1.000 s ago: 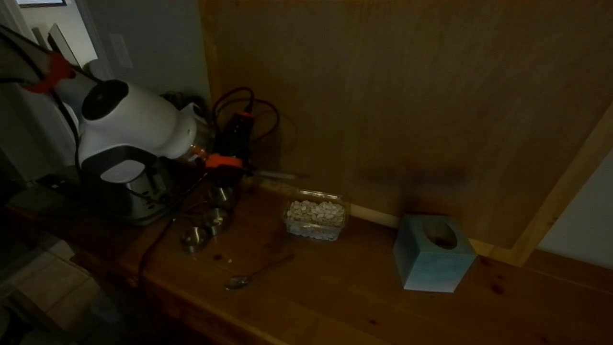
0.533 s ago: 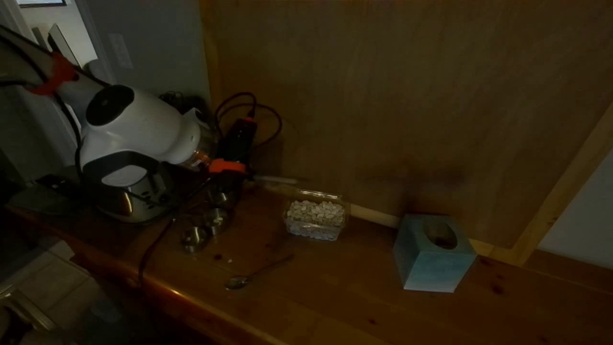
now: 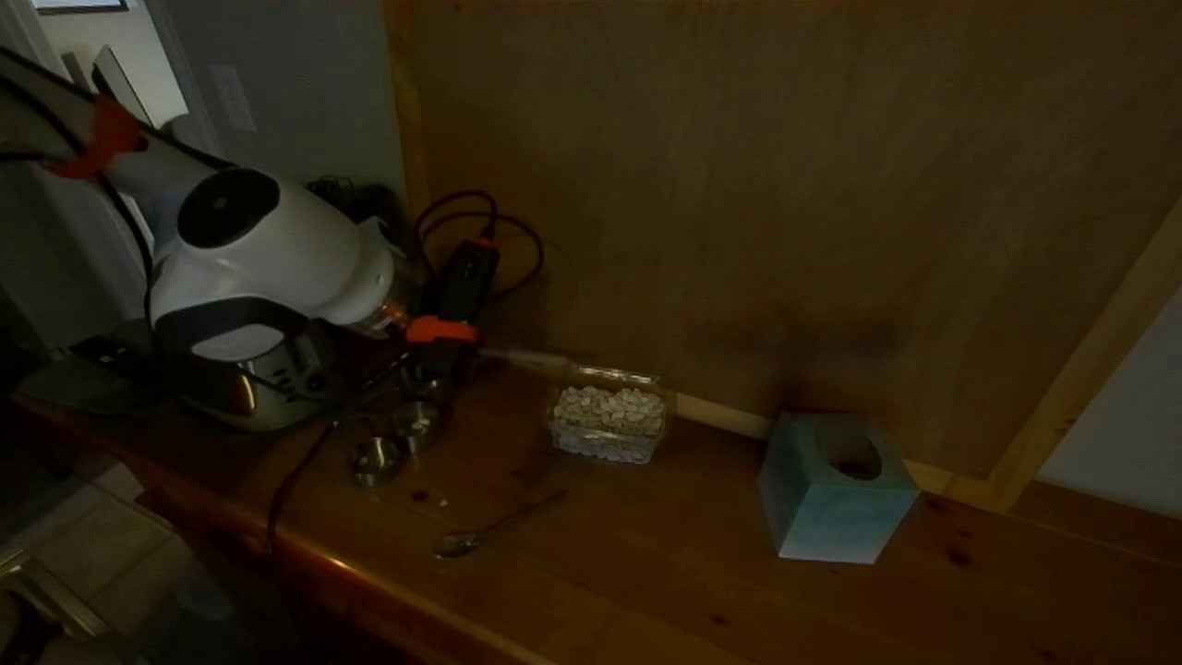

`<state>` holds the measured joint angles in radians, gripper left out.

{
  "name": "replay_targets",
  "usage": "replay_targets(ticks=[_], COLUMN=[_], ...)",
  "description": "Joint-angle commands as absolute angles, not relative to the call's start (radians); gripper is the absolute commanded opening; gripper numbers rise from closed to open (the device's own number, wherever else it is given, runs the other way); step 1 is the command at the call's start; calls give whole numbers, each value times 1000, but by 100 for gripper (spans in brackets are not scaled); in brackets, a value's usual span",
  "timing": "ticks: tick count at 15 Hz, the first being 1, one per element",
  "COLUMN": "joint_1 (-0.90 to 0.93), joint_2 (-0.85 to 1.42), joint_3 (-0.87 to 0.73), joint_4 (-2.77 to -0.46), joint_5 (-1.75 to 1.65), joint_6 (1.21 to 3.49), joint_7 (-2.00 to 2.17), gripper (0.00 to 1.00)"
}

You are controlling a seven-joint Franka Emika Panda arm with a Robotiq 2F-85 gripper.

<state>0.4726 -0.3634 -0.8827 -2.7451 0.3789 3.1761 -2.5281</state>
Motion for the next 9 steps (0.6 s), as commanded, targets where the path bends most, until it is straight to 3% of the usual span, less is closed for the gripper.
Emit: replay_targets(ticks=[1,9], joint_1=[490,536], joint_2=[-414,-493], joint_3=[-902,-940], joint_4=[-2745,-2745], joint_5=[439,538], joint_6=[3180,3182], joint_7=[-2616,-2776], gripper=[4,4])
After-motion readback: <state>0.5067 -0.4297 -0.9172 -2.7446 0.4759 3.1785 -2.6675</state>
